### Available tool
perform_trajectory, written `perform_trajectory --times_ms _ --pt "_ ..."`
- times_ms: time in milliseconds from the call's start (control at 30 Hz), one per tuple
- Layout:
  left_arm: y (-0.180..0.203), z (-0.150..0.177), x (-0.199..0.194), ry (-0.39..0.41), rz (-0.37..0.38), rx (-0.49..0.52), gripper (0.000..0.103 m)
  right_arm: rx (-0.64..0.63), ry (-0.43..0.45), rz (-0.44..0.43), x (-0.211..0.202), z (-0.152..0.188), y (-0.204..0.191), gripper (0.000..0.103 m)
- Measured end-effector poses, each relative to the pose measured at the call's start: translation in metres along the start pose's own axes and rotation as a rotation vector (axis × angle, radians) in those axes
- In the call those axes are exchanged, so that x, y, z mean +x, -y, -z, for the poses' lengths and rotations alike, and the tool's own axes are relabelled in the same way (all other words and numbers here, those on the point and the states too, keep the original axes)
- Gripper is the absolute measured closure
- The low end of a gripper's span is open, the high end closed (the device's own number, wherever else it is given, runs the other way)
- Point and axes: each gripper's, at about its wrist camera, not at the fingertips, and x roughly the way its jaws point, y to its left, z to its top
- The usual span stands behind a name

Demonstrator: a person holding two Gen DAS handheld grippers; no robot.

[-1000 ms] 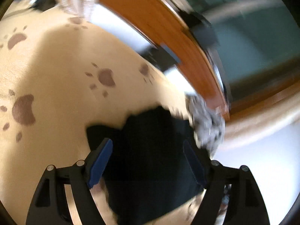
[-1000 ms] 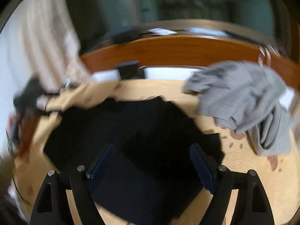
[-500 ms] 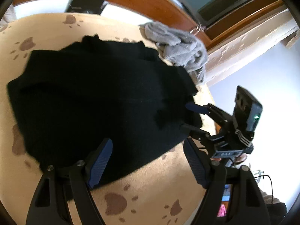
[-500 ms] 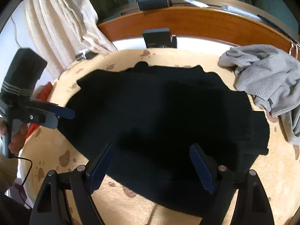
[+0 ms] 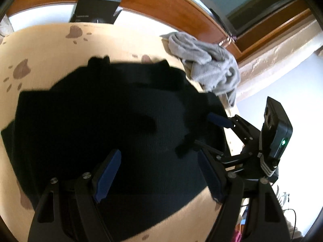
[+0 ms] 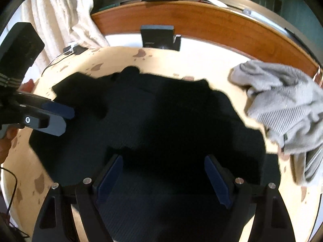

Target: Fold clothes

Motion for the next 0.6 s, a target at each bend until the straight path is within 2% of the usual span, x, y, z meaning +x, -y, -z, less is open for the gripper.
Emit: perform_trajectory --times_ms 200,333,433,533,600 --pt "-0.007 -0.034 0.002 0.065 -0.002 -0.028 0.022 0.041 0.07 0.082 0.008 -0.034 0.018 0.018" --pt "-0.02 -0.06 -0.005 0.146 -0.021 -0.051 0.022 0.127 0.118 0.084 0.016 -0.062 0.04 0.018" --pt "-0.039 -0.075 -0.007 0.182 -0.033 -0.112 0.022 0.189 0.146 0.096 0.024 -0.075 0.058 0.018" --pt "-0.057 -0.073 -0.008 0.158 0.012 -0.168 0.022 0.258 0.148 0.055 0.023 -0.073 0.071 0.018" --pt "-0.058 -0.062 -0.01 0.136 0.032 -0.15 0.022 0.236 0.143 0.022 0.014 -0.063 0.065 0.018"
